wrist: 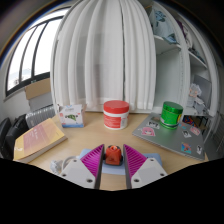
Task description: Unplug charger
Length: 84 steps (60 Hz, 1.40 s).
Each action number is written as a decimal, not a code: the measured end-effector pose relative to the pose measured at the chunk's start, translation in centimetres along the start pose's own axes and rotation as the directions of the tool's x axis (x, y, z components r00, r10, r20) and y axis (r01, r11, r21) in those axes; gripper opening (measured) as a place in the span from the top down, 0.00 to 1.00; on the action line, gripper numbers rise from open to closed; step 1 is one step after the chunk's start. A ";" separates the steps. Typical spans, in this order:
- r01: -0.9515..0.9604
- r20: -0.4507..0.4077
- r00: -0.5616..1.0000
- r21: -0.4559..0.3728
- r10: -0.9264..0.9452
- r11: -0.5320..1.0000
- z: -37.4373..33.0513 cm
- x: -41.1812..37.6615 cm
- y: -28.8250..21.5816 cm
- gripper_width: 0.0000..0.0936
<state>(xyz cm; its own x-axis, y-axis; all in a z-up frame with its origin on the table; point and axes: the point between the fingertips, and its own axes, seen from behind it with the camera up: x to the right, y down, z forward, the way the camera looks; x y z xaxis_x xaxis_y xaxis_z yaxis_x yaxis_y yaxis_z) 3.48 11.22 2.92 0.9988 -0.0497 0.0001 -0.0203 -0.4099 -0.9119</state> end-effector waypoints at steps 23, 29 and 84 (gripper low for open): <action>0.004 0.052 0.999 -0.001 -0.004 1.000 0.0 -0.5 0.0 0.82; -0.005 0.069 0.998 0.011 0.004 1.000 -0.1 -0.7 -0.1 0.88; 0.010 0.001 1.000 0.133 -0.011 0.991 -9.2 12.6 -4.2 0.90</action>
<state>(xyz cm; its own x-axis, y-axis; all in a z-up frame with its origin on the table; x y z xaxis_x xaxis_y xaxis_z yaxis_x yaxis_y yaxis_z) 15.74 3.93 10.54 0.9990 -0.0440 0.0094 -0.0036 -0.2859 -0.9583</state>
